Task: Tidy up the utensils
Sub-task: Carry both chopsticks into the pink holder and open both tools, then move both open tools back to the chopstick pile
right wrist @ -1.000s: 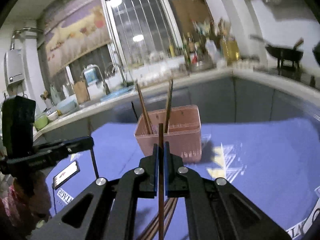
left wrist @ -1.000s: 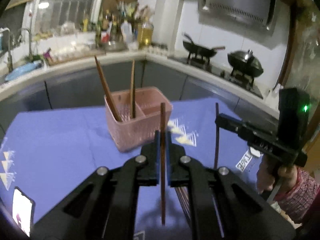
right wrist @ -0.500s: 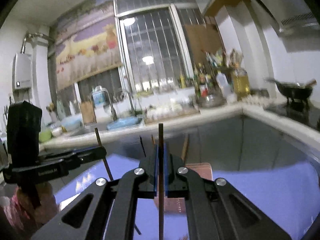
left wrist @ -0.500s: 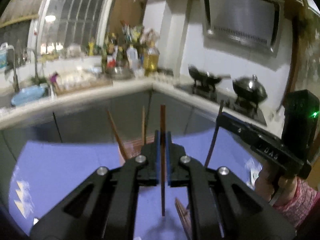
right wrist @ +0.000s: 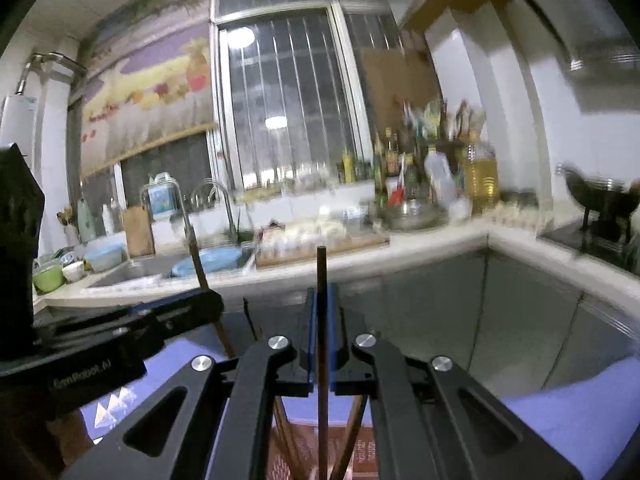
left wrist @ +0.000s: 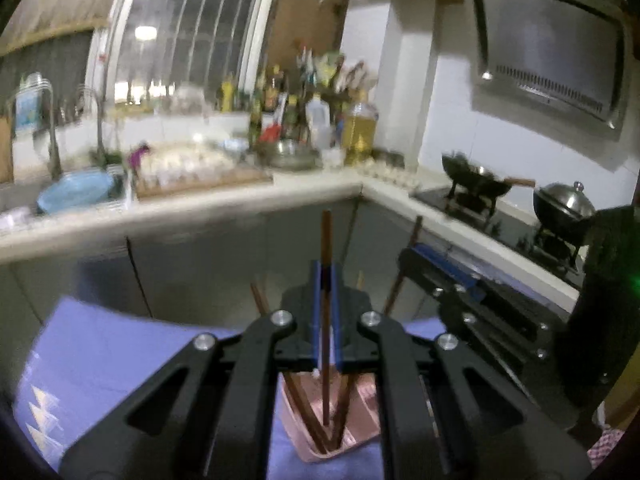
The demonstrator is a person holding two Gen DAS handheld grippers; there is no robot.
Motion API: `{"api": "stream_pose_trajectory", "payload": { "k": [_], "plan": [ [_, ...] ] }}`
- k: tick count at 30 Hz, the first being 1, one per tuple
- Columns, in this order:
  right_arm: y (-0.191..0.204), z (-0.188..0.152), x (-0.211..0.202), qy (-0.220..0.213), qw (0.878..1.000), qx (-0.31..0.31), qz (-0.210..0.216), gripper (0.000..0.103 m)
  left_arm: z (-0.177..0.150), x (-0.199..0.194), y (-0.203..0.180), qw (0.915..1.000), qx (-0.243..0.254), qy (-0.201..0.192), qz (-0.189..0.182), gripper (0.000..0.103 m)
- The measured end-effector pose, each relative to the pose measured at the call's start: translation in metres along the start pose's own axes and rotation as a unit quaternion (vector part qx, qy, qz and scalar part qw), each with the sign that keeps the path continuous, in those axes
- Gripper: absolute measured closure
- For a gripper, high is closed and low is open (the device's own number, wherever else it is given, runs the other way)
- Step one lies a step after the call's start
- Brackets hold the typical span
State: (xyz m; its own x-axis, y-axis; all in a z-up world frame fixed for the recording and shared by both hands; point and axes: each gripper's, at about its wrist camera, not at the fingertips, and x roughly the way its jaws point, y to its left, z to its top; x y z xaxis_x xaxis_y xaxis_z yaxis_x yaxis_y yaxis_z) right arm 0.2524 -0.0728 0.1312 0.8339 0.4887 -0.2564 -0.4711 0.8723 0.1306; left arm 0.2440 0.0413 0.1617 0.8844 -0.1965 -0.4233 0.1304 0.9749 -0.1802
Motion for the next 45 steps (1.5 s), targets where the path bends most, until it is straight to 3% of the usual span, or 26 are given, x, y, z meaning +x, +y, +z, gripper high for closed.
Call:
{"api": "stream_pose_trajectory", "payload": {
  "k": [5,7,9,11,13,15,18,22,24,27,32,35,37,39,45],
  "plan": [
    [-0.004,-0.030,0.021,0.069,0.998,0.007,0.010,0.098,-0.035,0.029,-0.007,0.9988,0.003,0.043,0.025,0.096],
    [-0.010,-0.037,0.023,0.084,0.996,0.022,0.008,0.096,-0.047,0.037,-0.007,0.9978,-0.004,0.054,0.039,0.088],
    [-0.015,-0.041,0.017,0.090,0.994,0.054,0.028,0.095,-0.056,0.037,-0.004,0.9971,-0.011,0.053,0.054,0.069],
    [-0.019,-0.042,0.005,0.083,0.993,0.075,0.039,0.090,-0.063,0.022,0.000,0.9972,-0.019,0.031,0.066,0.064],
    [-0.018,-0.043,-0.014,0.069,0.994,0.077,0.040,0.078,-0.067,-0.001,0.001,0.9966,-0.020,0.002,0.079,0.064],
    [-0.015,-0.045,-0.038,0.046,0.995,0.076,0.039,0.050,-0.072,-0.027,0.002,0.9950,-0.023,-0.028,0.093,0.060],
    [-0.007,-0.061,-0.090,0.010,0.997,0.075,0.035,0.037,-0.089,-0.068,0.005,0.9932,-0.024,-0.058,0.098,0.056],
    [-0.007,-0.103,-0.142,0.009,0.995,0.095,0.007,0.003,-0.128,-0.104,0.000,0.9939,0.003,-0.055,0.095,0.056],
    [-0.012,-0.133,-0.160,0.037,0.993,0.116,0.002,0.003,-0.152,-0.109,-0.003,0.9954,0.021,-0.031,0.089,0.056],
    [-0.017,-0.172,-0.170,0.125,0.983,0.135,-0.005,0.003,-0.193,-0.107,-0.005,0.9963,0.032,0.031,0.074,0.056],
    [-0.018,-0.215,-0.188,0.189,0.966,0.175,-0.039,0.004,-0.235,-0.099,-0.003,0.9942,0.010,0.097,0.044,0.056],
    [-0.007,-0.221,-0.194,0.206,0.965,0.152,-0.055,0.023,-0.248,-0.097,-0.005,0.9927,0.005,0.116,0.034,0.056],
    [0.000,-0.222,-0.196,0.211,0.967,0.129,-0.068,0.041,-0.254,-0.096,-0.006,0.9915,0.005,0.127,0.029,0.056],
    [0.002,-0.222,-0.196,0.216,0.966,0.125,-0.074,0.051,-0.258,-0.095,-0.005,0.9905,-0.001,0.134,0.030,0.056],
    [-0.002,-0.238,-0.186,0.275,0.950,0.129,-0.064,0.065,-0.265,-0.092,-0.003,0.9864,-0.015,0.164,0.007,0.056]
  ]
}}
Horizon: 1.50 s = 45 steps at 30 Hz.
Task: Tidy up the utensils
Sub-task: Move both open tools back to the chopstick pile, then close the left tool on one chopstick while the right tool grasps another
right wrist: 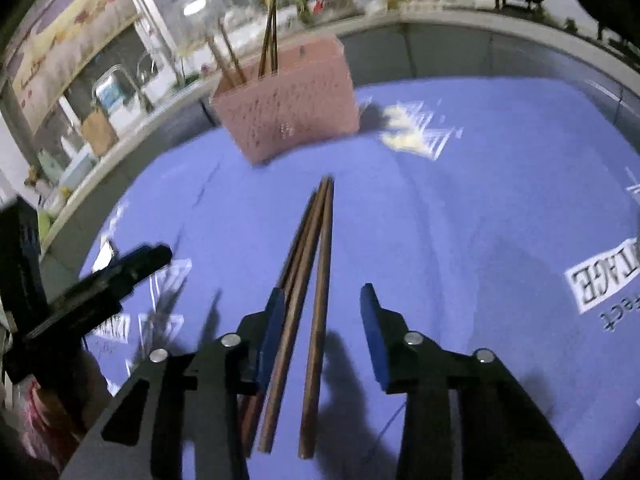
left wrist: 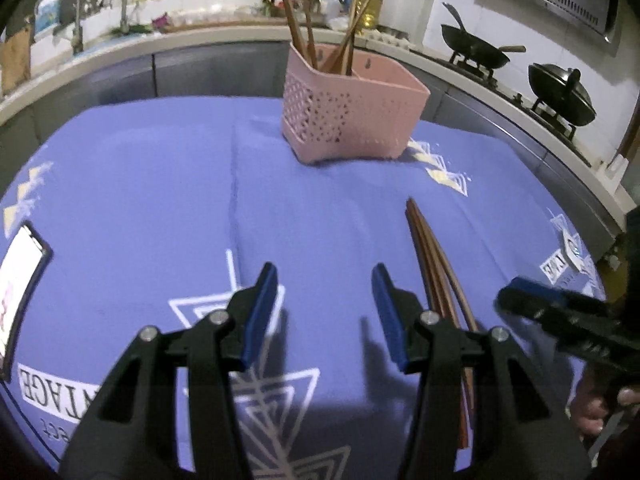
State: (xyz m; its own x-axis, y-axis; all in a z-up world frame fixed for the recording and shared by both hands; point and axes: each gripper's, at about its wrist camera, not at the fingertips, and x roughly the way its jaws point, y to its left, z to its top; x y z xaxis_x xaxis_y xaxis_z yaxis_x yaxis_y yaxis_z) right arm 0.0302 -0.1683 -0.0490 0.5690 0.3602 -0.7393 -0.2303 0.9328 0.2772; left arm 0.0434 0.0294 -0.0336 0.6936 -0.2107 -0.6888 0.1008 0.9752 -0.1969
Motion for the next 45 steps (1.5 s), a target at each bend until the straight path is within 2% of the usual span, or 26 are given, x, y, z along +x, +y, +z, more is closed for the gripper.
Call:
{"api": "stream_pose_trajectory", "payload": {
  "k": [5,8,11,16,22,26,30,34,35,37,38,39,41,45],
  "plan": [
    [0.008,-0.012,0.007,0.034,0.999,-0.040,-0.012,0.072,-0.005,0.011,0.002,0.9977,-0.021,0.040,-0.050,0.056],
    [0.013,-0.016,0.014,0.052,0.997,-0.059,-0.017,0.075,-0.005,0.016,-0.006,0.9961,-0.019,0.052,-0.068,0.056],
    [0.012,-0.019,0.019,0.058,0.996,-0.068,-0.027,0.081,-0.007,0.021,-0.020,0.9953,-0.001,0.061,-0.074,0.056],
    [0.000,-0.015,0.015,0.043,0.996,-0.056,-0.052,0.084,-0.013,0.032,-0.048,0.9927,0.036,0.085,-0.077,0.056],
    [-0.007,-0.018,0.012,0.035,0.997,-0.047,-0.041,0.084,-0.024,0.045,-0.073,0.9898,0.090,0.104,-0.037,0.056],
    [-0.010,-0.019,0.010,0.030,0.998,-0.044,-0.032,0.084,-0.029,0.046,-0.082,0.9878,0.121,0.098,-0.007,0.056],
    [-0.011,-0.020,0.010,0.025,0.998,-0.043,-0.028,0.084,-0.030,0.049,-0.086,0.9869,0.127,0.098,0.014,0.056],
    [-0.005,-0.023,0.010,0.016,0.997,-0.064,-0.039,0.084,-0.034,0.053,-0.103,0.9814,0.165,0.084,0.051,0.056],
    [-0.004,-0.024,0.010,0.015,0.997,-0.067,-0.040,0.084,-0.034,0.054,-0.104,0.9814,0.166,0.082,0.050,0.058],
    [-0.002,-0.026,0.010,0.012,0.996,-0.075,-0.043,0.086,-0.031,0.056,-0.104,0.9825,0.162,0.083,0.039,0.071],
    [-0.002,-0.026,0.010,0.011,0.996,-0.078,-0.045,0.089,-0.029,0.057,-0.104,0.9827,0.162,0.083,0.032,0.089],
    [-0.003,-0.026,0.010,0.013,0.996,-0.075,-0.041,0.096,-0.028,0.058,-0.104,0.9821,0.165,0.084,0.034,0.095],
    [-0.007,-0.025,0.009,0.015,0.997,-0.067,-0.039,0.095,-0.028,0.056,-0.099,0.9826,0.162,0.085,0.033,0.096],
    [-0.015,-0.026,0.004,0.017,0.997,-0.058,-0.046,0.096,-0.024,0.049,-0.069,0.9882,0.119,0.093,0.023,0.097]
  ]
}}
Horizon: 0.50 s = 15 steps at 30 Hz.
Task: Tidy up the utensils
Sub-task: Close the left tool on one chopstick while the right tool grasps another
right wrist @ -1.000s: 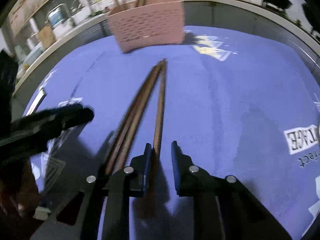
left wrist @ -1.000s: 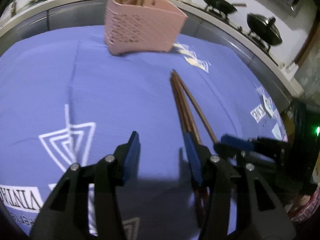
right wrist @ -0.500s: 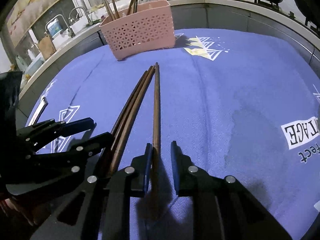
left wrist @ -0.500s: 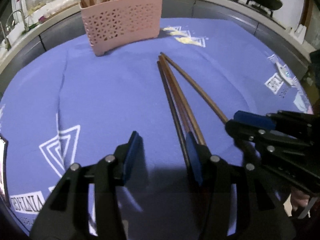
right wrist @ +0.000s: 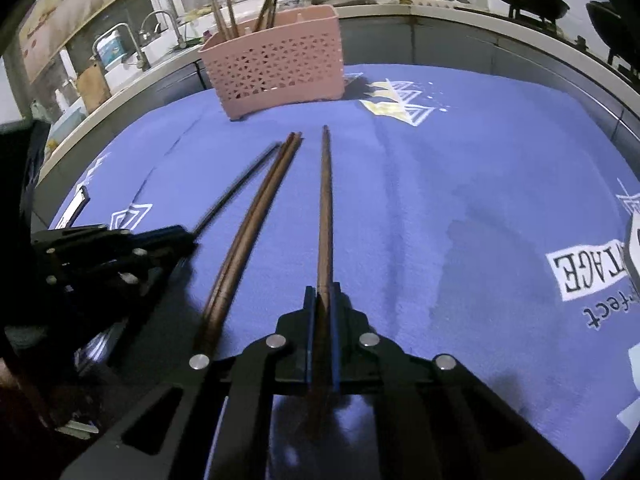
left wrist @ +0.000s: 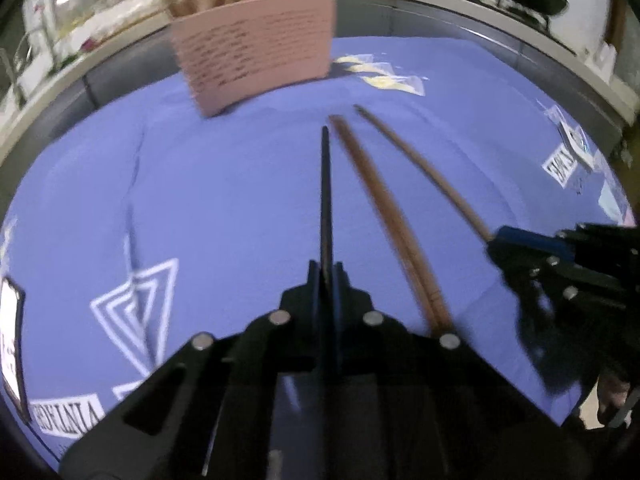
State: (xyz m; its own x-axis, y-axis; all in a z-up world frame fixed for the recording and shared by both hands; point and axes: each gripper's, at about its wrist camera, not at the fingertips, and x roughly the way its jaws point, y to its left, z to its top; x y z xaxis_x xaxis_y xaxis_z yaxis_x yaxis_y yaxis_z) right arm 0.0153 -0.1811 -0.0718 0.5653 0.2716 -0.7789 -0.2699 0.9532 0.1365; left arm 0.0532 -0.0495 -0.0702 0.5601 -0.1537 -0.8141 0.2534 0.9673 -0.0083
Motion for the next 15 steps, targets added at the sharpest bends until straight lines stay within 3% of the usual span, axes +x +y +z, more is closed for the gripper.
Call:
{"api": "stream_pose_trajectory", "payload": {
  "k": [4,9,15],
  "plan": [
    [-0.006,-0.001,-0.001,0.015,1.000,0.013,0.016,0.096,-0.009,-0.009,0.021,0.9997,-0.024,0.005,-0.005,0.096],
    [-0.016,0.020,0.007,0.028,0.998,0.038,0.035,0.094,0.003,-0.003,0.026,0.9997,-0.014,0.011,0.015,0.065],
    [-0.015,0.064,0.038,0.047,0.998,0.018,0.037,0.092,0.039,0.021,0.024,0.9996,0.021,0.003,0.019,0.065]
  ]
}}
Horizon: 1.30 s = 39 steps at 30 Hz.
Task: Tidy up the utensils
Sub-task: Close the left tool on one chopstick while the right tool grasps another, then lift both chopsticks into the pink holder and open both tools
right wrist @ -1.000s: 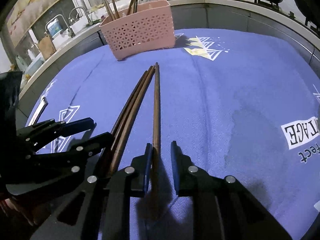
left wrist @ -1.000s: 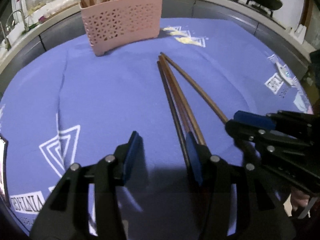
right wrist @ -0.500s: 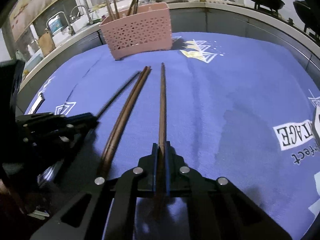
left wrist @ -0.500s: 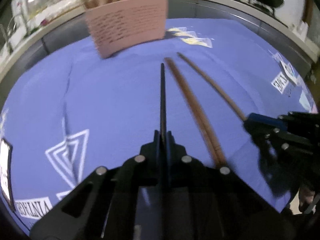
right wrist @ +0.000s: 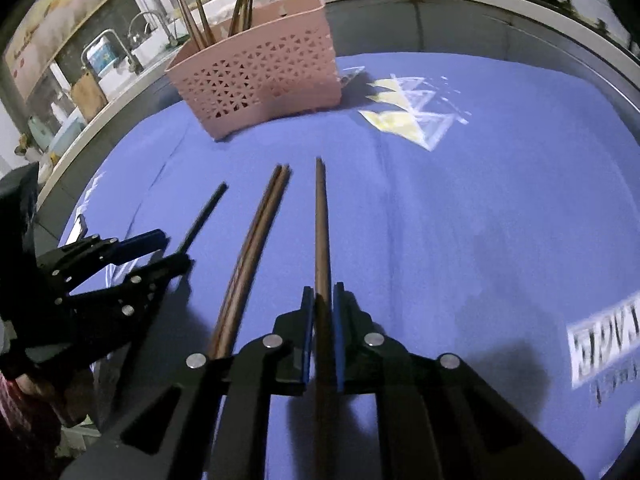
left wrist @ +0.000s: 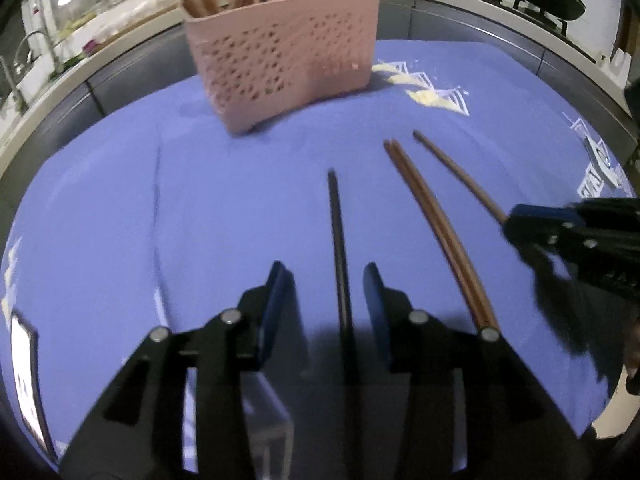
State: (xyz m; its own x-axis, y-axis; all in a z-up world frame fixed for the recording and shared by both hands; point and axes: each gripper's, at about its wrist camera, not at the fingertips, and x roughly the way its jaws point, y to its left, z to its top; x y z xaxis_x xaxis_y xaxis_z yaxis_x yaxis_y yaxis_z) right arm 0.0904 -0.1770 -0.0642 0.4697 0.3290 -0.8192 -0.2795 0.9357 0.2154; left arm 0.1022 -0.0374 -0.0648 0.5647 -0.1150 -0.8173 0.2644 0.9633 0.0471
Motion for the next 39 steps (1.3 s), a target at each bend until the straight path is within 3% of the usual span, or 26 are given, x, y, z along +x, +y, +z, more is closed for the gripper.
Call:
{"api": "stream_pose_trajectory", "payload": {
  "k": [4,9,10,11,12,14,17,20,30,39],
  "plan": [
    [0.008,0.027,0.017,0.004,1.000,-0.025,-0.001,0.089,0.018,0.012,0.001,0.9999,-0.002,-0.010,-0.004,0.064],
    [0.011,0.040,0.026,-0.005,1.000,-0.027,-0.007,0.086,0.014,0.011,0.002,0.9996,-0.001,-0.028,-0.004,0.067],
    [0.011,0.040,0.027,-0.008,0.999,-0.030,-0.009,0.086,0.012,0.009,0.002,0.9995,-0.001,-0.033,-0.006,0.068],
    [0.012,0.039,0.027,-0.010,0.999,-0.033,-0.011,0.087,0.011,0.008,0.002,0.9993,0.000,-0.035,-0.009,0.075],
    [0.012,0.038,0.026,-0.014,0.999,-0.037,-0.018,0.094,0.009,0.007,0.001,0.9992,0.001,-0.038,-0.014,0.087],
    [0.011,0.035,0.026,-0.017,0.999,-0.038,-0.020,0.097,0.008,0.006,0.000,0.9989,0.003,-0.040,-0.023,0.097],
    [0.008,0.030,0.022,-0.016,1.000,-0.023,-0.009,0.097,0.009,0.006,-0.001,0.9988,0.001,-0.042,-0.026,0.098],
    [0.004,0.024,0.015,-0.026,1.000,-0.004,0.004,0.097,0.011,0.007,0.007,0.9974,-0.029,-0.032,-0.058,0.098],
    [0.015,0.020,-0.049,-0.151,0.988,-0.004,0.026,0.097,0.018,-0.041,0.018,0.9873,-0.074,-0.093,-0.106,0.098],
    [0.027,0.025,-0.094,-0.238,0.970,-0.011,0.039,0.097,0.025,-0.085,0.031,0.9782,-0.095,-0.146,-0.113,0.099]
  ]
}}
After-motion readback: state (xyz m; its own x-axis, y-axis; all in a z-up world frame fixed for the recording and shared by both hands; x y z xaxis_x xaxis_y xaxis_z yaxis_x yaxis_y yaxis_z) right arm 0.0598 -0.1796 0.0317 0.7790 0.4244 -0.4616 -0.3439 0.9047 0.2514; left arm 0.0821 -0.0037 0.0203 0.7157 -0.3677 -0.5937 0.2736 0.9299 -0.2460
